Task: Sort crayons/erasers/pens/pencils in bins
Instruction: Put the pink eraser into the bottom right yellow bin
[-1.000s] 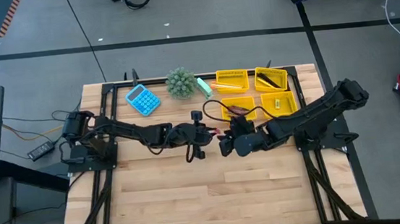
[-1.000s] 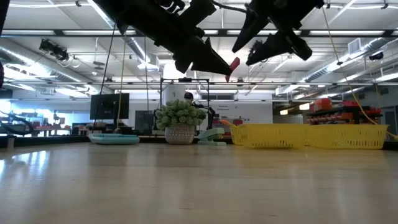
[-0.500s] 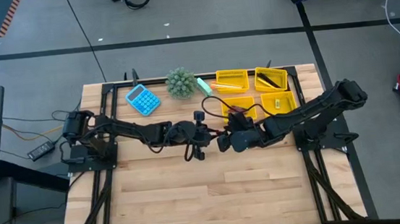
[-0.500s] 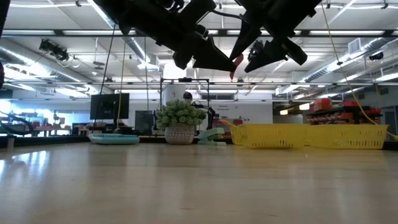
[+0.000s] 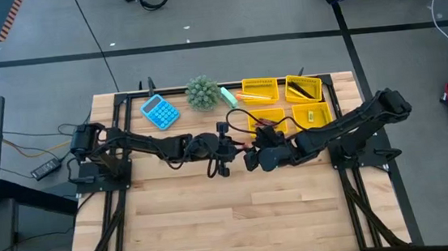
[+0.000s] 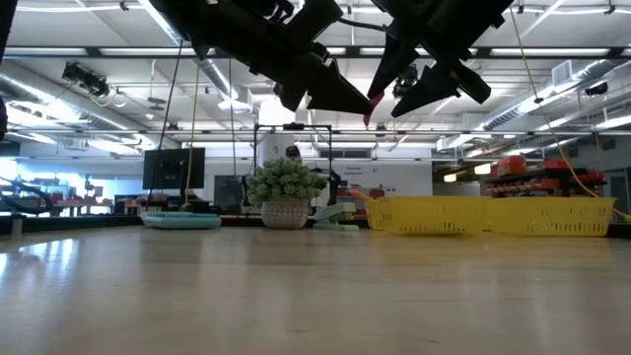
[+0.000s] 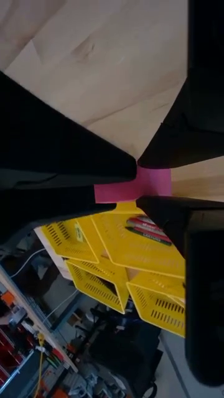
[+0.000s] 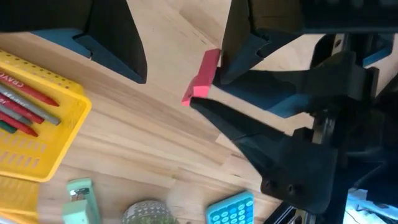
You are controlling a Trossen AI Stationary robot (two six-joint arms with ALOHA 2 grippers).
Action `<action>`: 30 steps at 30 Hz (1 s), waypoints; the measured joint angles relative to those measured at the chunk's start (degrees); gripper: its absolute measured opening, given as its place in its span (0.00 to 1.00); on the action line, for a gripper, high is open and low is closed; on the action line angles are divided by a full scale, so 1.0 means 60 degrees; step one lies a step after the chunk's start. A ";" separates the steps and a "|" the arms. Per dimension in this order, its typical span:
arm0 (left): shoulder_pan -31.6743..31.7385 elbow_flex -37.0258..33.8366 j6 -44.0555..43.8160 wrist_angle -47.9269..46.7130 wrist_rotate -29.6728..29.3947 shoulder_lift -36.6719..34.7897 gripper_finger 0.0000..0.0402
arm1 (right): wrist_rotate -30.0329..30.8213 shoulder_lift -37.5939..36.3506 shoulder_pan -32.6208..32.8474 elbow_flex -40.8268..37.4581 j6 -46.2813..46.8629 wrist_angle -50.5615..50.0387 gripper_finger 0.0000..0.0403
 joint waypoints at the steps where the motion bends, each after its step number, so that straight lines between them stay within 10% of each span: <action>1: -0.0004 0.0000 0.0000 -0.0018 0.0003 0.0000 0.21 | 0.0035 0.0000 0.0000 0.0000 -0.0013 -0.0019 0.52; 30: -0.0011 0.0000 -0.0234 -0.0078 0.0506 0.0000 0.19 | 0.0244 0.0000 0.0000 0.0000 -0.0326 0.0042 0.29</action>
